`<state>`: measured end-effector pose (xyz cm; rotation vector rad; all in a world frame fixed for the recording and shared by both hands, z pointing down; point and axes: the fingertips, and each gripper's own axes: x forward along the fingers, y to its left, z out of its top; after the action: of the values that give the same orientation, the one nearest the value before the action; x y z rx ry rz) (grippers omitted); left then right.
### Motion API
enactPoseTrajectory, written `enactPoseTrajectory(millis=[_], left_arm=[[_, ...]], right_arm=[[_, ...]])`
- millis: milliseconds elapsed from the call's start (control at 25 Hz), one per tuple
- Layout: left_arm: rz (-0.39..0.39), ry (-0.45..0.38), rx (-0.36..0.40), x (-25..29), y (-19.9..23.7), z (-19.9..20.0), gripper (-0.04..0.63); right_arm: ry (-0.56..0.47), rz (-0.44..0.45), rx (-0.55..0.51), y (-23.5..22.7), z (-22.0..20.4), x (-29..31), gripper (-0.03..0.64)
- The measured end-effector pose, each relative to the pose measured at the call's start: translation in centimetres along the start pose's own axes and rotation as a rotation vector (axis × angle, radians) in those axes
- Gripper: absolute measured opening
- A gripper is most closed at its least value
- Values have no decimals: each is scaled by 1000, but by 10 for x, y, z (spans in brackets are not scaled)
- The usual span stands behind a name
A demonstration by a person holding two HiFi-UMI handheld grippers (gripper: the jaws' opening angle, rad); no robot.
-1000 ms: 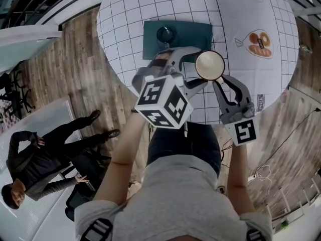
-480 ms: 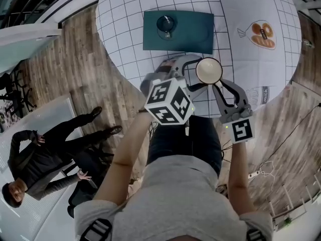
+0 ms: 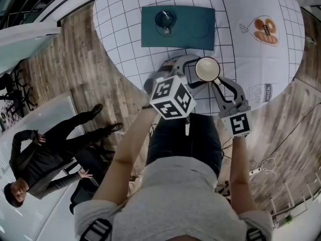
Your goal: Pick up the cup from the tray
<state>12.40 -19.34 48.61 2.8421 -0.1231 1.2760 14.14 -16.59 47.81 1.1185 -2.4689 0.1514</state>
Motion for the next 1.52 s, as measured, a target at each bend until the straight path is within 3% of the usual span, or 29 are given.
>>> enactPoseTrajectory(millis=[400,600,960,1160,1240,1320,1520], left_arm=[[5,7,14,14,-4,-9,330],[29,-47,39,15,-7,-8,330],[37,-183,-103,19,-12,-9,330],[59,-218,-121,12,-11,-9,330],[67,-240,-164,2,-9,-11,330],[74,-294,-261,-15,-5,-14,330],[180,-487,-549,-68,24,-24,328]], right_arm=[[11,3,-11,2,-18,4,61],[28,-16,-24,4,-24,3,61],[54,-57,-44,6,-31,2,61],[32,-57,-73,7,-25,1,62],[23,-35,-83,9,-20,-3,103],[-9,-55,-50,7,-9,-9,110],[-150,-201,206,-14,26,-28,110]])
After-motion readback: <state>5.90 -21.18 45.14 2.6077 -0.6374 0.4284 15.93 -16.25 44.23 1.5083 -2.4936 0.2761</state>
